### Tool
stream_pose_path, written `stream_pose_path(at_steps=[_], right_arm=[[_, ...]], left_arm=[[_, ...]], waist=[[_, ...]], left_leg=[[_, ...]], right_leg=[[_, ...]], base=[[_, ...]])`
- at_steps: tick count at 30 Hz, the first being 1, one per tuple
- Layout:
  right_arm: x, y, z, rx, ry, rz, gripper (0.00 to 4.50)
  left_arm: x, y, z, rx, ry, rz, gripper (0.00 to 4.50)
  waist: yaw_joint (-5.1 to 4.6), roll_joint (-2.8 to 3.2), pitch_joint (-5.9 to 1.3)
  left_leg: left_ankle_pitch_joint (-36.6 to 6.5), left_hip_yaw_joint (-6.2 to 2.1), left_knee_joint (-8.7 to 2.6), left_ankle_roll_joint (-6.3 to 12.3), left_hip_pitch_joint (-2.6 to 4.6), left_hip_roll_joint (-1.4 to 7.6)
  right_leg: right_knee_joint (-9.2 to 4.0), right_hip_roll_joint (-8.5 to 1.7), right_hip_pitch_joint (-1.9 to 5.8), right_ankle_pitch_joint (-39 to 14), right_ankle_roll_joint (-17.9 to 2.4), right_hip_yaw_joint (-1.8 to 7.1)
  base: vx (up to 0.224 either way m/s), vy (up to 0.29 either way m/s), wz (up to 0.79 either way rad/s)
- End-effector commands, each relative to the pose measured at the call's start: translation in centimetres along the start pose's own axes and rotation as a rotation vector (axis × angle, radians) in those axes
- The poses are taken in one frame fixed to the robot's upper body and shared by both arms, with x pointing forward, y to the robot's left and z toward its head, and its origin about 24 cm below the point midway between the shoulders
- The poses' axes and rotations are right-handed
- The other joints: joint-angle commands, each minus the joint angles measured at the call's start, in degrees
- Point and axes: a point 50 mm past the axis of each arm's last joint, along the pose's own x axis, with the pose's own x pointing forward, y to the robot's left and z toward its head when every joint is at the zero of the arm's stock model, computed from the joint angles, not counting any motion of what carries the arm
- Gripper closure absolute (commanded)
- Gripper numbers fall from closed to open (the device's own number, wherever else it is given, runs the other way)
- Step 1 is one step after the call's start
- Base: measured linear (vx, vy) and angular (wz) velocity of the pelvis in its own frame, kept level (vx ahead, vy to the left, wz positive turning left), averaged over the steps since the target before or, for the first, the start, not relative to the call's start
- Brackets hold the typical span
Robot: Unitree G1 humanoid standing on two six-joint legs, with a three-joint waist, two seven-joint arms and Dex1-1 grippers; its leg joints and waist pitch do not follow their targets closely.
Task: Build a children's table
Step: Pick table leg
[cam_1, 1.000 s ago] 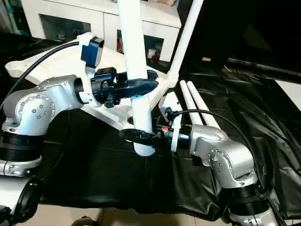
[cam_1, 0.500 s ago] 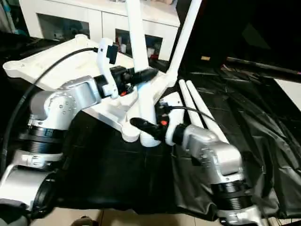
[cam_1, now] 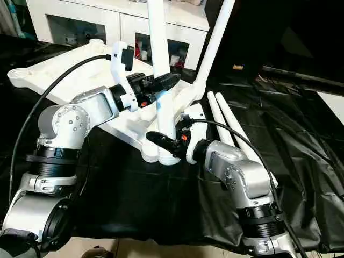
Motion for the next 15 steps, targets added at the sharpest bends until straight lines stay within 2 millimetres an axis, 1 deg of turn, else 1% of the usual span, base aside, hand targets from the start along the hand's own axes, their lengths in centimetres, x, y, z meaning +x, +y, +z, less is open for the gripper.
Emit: stream_pose_path(at_steps=[1,4,5,6,7,9,10,12,14,15], right_arm=[[-0.3,0.1,1.3,-0.032,-0.050,0.015,2.59],[-0.3,0.1,1.3,-0.032,-0.050,0.015,2.59],[-0.4,0.1,1.3,-0.025,-0.049,0.025,2.59],[-0.9,0.2,1.4,0.033,-0.050,0.072,2.59],[-1.0,0.3,1.4,0.051,-0.052,0.084,2.59],[-1.4,0.5,1.7,0.125,-0.066,0.144,2.59],[-1.5,0.6,1.8,0.140,-0.070,0.161,2.59],[-1.9,0.8,1.8,0.140,-0.063,0.207,2.59],[-2.1,0.9,1.8,0.129,-0.053,0.225,2.59],[-2.7,1.0,1.4,0.111,-0.031,0.268,2.59]], left_arm=[[0.1,-0.2,-0.3,0.006,0.019,0.010,2.65],[0.1,-0.2,-0.3,0.006,0.019,0.010,2.65],[0.1,-0.3,-0.2,0.003,0.019,-0.005,2.66],[0.1,-0.1,-0.1,-0.021,0.016,-0.001,2.66],[0.0,-0.1,-0.1,-0.024,0.017,0.000,2.66],[-0.1,0.1,-0.1,-0.031,0.020,-0.001,2.66],[-0.1,0.1,-0.1,-0.032,0.018,-0.003,2.66],[-0.2,-0.1,0.1,-0.035,0.006,-0.052,2.66],[-0.3,-0.3,0.2,-0.033,-0.002,-0.078,2.66],[-0.8,-0.9,0.3,-0.039,0.013,-0.189,2.66]], waist=[[0.04,0.76,-4.17],[0.06,0.74,-4.21],[0.09,0.86,-4.25],[0.02,0.53,-4.24],[0.13,0.68,-4.25],[0.20,0.48,-4.22],[0.23,0.50,-4.23],[0.20,0.35,-4.16],[0.27,0.39,-4.10],[0.38,0.35,-4.14]], left_leg=[[-11.75,-1.69,-4.23,-3.72,1.74,3.01],[-10.96,-1.65,-4.16,-3.46,1.72,2.98],[-10.66,-1.65,-4.14,-3.41,1.72,2.98],[-10.42,-1.61,-4.13,-3.28,1.69,2.98],[-10.39,-1.59,-4.05,-2.82,1.81,2.95],[-10.19,-1.60,-4.05,-2.24,1.69,2.95],[-10.09,-1.58,-4.04,-2.21,1.68,2.94],[-10.42,-1.57,-4.04,-2.34,1.66,2.96],[-10.56,-1.58,-4.11,-2.74,1.65,2.99],[-10.46,-1.54,-4.03,-2.74,1.69,2.94]], right_leg=[[-3.83,-4.03,2.32,-10.97,-7.60,2.11],[-3.70,-3.99,2.36,-9.85,-7.85,2.12],[-3.62,-4.01,2.41,-9.31,-8.04,2.11],[-3.63,-3.95,2.41,-9.08,-8.07,2.10],[-3.52,-3.95,2.49,-8.51,-8.52,2.10],[-3.57,-3.97,2.54,-8.79,-8.71,2.06],[-3.60,-3.98,2.54,-8.88,-8.66,2.07],[-3.79,-4.08,2.49,-10.10,-8.46,2.07],[-3.92,-4.13,2.47,-11.33,-7.92,2.08],[-3.95,-4.16,2.50,-11.73,-7.71,2.09]], base=[[0.000,0.000,0.00],[0.000,0.000,0.00],[0.000,0.000,0.00],[0.000,0.000,0.00],[0.000,0.000,0.00],[0.000,0.000,0.00],[0.000,0.000,0.00],[0.000,0.000,0.00],[0.000,0.000,0.00],[0.000,0.000,0.00]])
